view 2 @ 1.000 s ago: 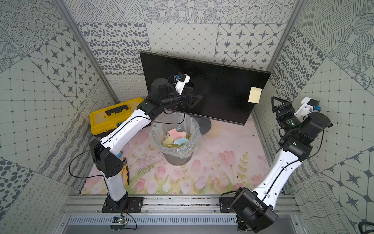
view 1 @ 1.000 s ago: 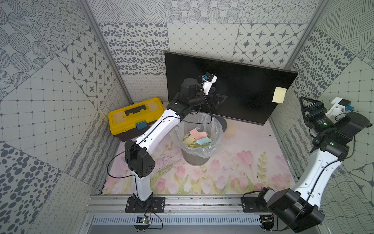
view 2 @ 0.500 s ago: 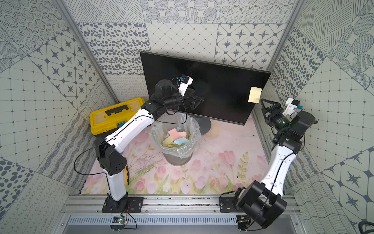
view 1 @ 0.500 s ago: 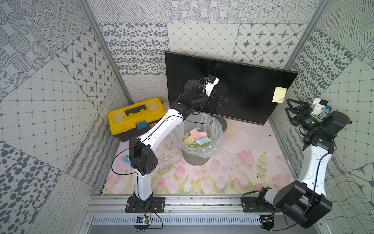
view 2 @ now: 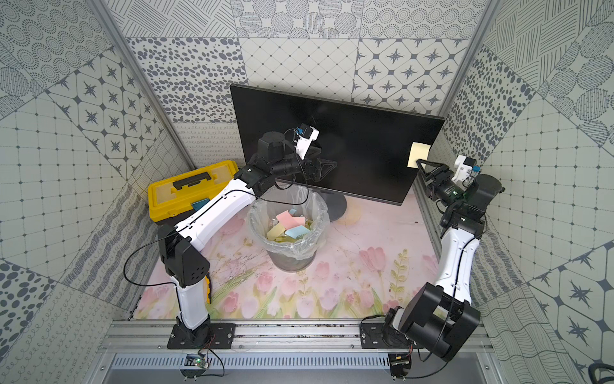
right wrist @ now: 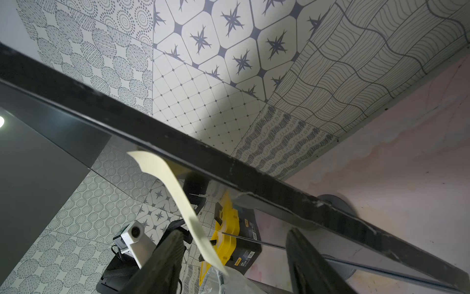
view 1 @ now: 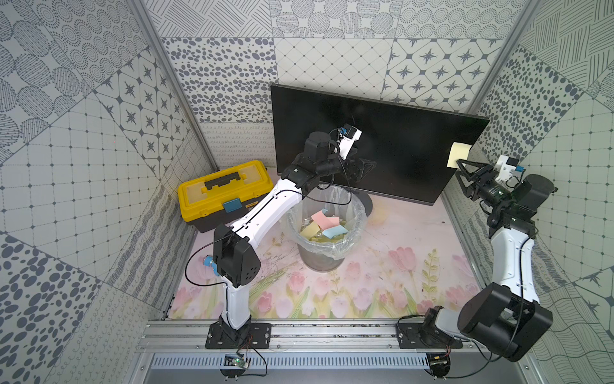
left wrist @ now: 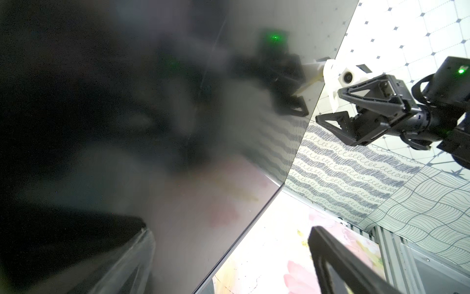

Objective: Remove the sticky note from the monitor
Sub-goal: Tear off the sticky note from the monitor.

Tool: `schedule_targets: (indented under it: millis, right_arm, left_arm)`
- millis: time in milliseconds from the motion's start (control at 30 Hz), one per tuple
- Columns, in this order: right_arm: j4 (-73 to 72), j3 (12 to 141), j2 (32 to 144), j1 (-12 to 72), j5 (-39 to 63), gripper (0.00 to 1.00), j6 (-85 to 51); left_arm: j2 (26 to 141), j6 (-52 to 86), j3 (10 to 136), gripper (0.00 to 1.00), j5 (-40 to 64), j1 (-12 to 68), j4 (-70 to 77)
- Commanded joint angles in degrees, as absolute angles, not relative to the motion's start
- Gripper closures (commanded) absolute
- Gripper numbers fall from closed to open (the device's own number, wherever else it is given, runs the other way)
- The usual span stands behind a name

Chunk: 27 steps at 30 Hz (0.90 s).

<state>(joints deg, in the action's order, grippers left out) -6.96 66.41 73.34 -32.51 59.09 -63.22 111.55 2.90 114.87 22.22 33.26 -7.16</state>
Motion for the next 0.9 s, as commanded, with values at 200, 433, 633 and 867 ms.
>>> schedule_targets:
  millis: [200,433,633,867]
  right_arm:
    - [-11.58,70.54,74.02,-31.9,58.89,0.46,-64.67]
    - [-10.27,71.14,73.52,-31.89,58.99,0.68,-64.33]
    - [-8.45,71.52,72.67,-31.96,58.9,0.97,-63.14]
    - [-5.09,71.63,70.6,-31.92,57.97,1.0,-61.12]
  left_arm:
    - [112.32,2.51,115.6,0.01,17.93,33.39,-6.74]
    - [112.11,2.17,115.66,0.01,17.67,33.32,-7.2]
    - [111.93,1.54,115.98,0.01,17.34,33.32,-7.18]
    - [112.68,0.63,116.89,0.01,14.72,33.33,-6.9]
